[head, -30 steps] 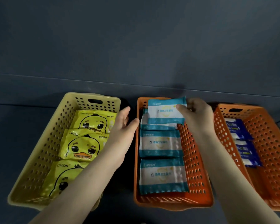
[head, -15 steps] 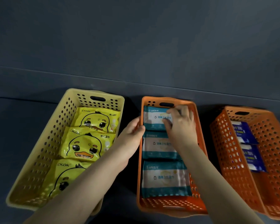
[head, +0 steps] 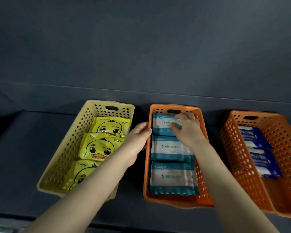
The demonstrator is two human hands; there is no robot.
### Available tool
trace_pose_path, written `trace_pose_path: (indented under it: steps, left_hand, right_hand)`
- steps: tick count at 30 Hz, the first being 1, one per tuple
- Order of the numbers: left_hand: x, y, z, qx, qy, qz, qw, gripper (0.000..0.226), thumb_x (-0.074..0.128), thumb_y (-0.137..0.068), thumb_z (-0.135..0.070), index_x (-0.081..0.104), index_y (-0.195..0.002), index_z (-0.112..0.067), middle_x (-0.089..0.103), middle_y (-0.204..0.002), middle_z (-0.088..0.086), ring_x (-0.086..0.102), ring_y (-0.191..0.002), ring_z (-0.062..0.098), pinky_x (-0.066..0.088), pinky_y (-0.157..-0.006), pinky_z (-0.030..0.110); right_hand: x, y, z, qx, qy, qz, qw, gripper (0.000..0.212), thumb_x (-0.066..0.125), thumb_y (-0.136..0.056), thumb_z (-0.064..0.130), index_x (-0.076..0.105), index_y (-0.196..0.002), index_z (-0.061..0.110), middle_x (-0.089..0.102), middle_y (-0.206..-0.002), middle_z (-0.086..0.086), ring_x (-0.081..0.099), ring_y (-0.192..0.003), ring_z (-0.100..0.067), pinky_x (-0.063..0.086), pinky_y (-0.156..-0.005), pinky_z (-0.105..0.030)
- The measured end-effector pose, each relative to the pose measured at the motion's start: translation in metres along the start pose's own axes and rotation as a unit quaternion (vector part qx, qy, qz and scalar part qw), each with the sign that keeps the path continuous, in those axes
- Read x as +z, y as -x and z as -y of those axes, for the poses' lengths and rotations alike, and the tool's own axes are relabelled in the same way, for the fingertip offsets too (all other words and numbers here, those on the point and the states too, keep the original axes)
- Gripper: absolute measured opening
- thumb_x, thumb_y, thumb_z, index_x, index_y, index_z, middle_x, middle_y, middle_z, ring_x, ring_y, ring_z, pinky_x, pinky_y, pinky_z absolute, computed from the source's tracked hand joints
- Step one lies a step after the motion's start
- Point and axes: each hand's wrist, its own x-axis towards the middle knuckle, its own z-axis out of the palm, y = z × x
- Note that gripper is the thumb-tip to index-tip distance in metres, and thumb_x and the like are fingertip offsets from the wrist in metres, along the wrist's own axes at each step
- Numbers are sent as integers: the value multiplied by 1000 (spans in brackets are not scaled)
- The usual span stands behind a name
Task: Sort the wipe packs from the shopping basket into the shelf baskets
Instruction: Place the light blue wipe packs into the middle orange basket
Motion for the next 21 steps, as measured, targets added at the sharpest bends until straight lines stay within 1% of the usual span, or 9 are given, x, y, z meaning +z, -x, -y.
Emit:
trace_pose_path:
  steps: [2, 3, 6, 9, 11, 13, 15, 18, 21]
  left_hand:
    - [-6, 10, 0, 8, 36, 18, 999, 30, 50, -99, -20, 56, -128, -23, 61, -131, 1, 55, -120, 18, 41, -108, 46]
    - [-10, 17, 2, 18, 41, 31, 999, 29, 50, -99, -20, 57, -127, -22, 61, -130, 0, 55, -121, 18, 41, -108, 47]
    - [-24, 48, 12, 43, 32, 63, 997, 25, 49, -100, -20, 62, -120, -25, 63, -124, -5, 56, -119, 17, 46, -102, 42]
    - [-44, 89, 30, 81, 46, 72, 993, 21, 47, -101, -17, 64, -111, -23, 62, -126, -3, 57, -118, 21, 49, -95, 36]
    - [-56, 121, 46, 110, 60, 87, 988, 20, 45, -102, -15, 62, -109, -23, 62, -126, 0, 59, -116, 21, 50, -95, 36]
    - [-69, 153, 65, 125, 59, 109, 984, 21, 46, -101, -16, 63, -112, -22, 65, -123, -1, 61, -113, 18, 50, -96, 37]
    - [-79, 182, 87, 132, 63, 142, 979, 21, 47, -101, -17, 64, -113, -20, 69, -118, -1, 65, -109, 18, 51, -95, 38]
    - [-89, 212, 122, 117, 57, 186, 974, 22, 47, -101, -18, 65, -113, -20, 72, -114, 0, 67, -108, 21, 50, -93, 39]
    - [-89, 235, 161, 94, 15, 223, 970, 24, 44, -102, -19, 63, -117, -21, 71, -115, -2, 66, -110, 19, 49, -96, 38]
  right_hand:
    - [-13, 22, 6, -4, -82, 24, 996, 43, 57, -94, 38, 51, -133, 22, 48, -138, -1, 47, -126, -19, 38, -108, -36]
    - [-19, 38, 8, -5, -127, 12, 992, 42, 57, -94, 37, 52, -133, 23, 52, -135, 1, 51, -122, -16, 41, -105, -36]
    - [-26, 100, 10, 8, -205, -78, 976, 35, 57, -94, 31, 59, -127, 18, 61, -123, 4, 58, -108, -10, 47, -99, -34]
    - [-20, 172, 5, 25, -209, -176, 962, 23, 56, -95, 25, 65, -115, 17, 63, -108, 8, 57, -99, -7, 43, -84, -23]
    - [-13, 224, 2, 46, -211, -220, 951, 17, 55, -96, 25, 66, -109, 20, 64, -101, 9, 58, -97, -8, 40, -80, -24]
    - [-2, 277, -2, 76, -220, -236, 943, 16, 54, -97, 25, 65, -108, 22, 64, -98, 9, 57, -93, -8, 40, -77, -24]
    - [13, 328, -9, 103, -214, -240, 941, 17, 55, -96, 24, 66, -109, 18, 64, -97, 5, 58, -94, -12, 39, -73, -24]
    - [37, 392, -27, 161, -180, -233, 942, 20, 57, -95, 22, 67, -110, 13, 65, -97, 1, 62, -96, -19, 38, -76, -24]
    - [59, 450, -46, 216, -179, -227, 933, 20, 59, -94, 23, 66, -111, 14, 64, -97, 1, 61, -96, -18, 40, -78, -26]
